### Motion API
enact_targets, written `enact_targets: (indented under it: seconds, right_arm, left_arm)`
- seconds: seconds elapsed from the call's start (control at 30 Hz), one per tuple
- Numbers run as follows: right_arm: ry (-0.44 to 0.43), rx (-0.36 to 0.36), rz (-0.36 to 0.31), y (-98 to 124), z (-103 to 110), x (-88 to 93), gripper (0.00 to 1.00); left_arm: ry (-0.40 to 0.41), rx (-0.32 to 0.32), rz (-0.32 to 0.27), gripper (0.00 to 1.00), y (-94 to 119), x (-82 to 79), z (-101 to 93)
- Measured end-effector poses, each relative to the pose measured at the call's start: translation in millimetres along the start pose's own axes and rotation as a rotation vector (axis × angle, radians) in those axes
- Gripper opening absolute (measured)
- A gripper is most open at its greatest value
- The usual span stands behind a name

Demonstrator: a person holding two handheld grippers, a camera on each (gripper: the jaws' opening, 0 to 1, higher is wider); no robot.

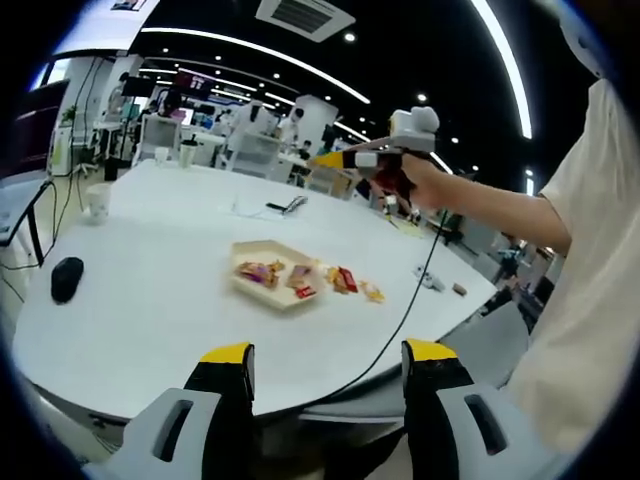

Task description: Place the target food into the container with the food tongs after gripping and lifting it, then release it inside without dropping or visibly crushing the food.

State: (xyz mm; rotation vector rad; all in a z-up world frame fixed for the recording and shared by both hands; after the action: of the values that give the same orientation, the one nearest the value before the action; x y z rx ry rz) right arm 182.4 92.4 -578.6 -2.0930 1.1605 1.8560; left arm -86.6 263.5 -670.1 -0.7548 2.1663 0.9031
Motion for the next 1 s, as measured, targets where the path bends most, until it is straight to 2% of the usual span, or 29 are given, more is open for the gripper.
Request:
enact_targets:
  seconds: [0.27, 0.47, 0.53, 0.77, 0.87, 0.93, 1.0]
  right_arm:
    - [-0.011, 0.011, 0.000, 8.0, -4.4, 3.2, 0.21]
    - [-0.086, 0.064, -0.002, 26.2, -15.7, 17.1, 0.25]
    - [-0.126, 0.095, -0.006, 36.5, -21.8, 24.8, 0.26]
    - [-0.156, 0.149, 0.018, 65.2, -30.4, 46.9, 0.27]
    - [-0.229, 0.195, -0.008, 82.4, -34.0, 55.3, 0.28]
    - [-0.277, 0.199, -0.038, 93.1, -34.6, 59.1, 0.28]
    - [-0.293, 0.208, -0.039, 101.6, -36.1, 64.5, 0.28]
  left_arm:
    - [0.002, 0.007, 0.003, 0.59, -1.6, 2.1, -2.7]
    - [-0.005, 0.012, 0.009, 0.59, -2.9, 1.1, -2.9]
    - [-0.011, 0.019, 0.013, 0.59, -4.7, 0.0, -3.8]
    - [-0.030, 0.044, 0.029, 0.59, -13.6, -3.4, -9.6]
    - [-0.040, 0.060, 0.039, 0.59, -19.0, -4.4, -13.1]
    - [-0.047, 0.068, 0.045, 0.58, -22.1, -4.7, -15.0]
    - [-0.048, 0.076, 0.049, 0.58, -24.9, -4.9, -16.6]
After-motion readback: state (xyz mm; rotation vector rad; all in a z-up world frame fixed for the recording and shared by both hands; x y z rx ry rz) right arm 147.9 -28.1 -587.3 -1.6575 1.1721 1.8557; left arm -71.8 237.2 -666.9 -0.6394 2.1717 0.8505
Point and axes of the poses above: the point that each gripper's makers call its tool centre point, and the gripper's own axes: y roughly backward along the fingers, z roughly to its left, x roughly out of its underside, the point moved 6 cm from there along y, roughly backward along the fingers, and after that the axes turned 10 degrees about y, right-handed, at the moved point
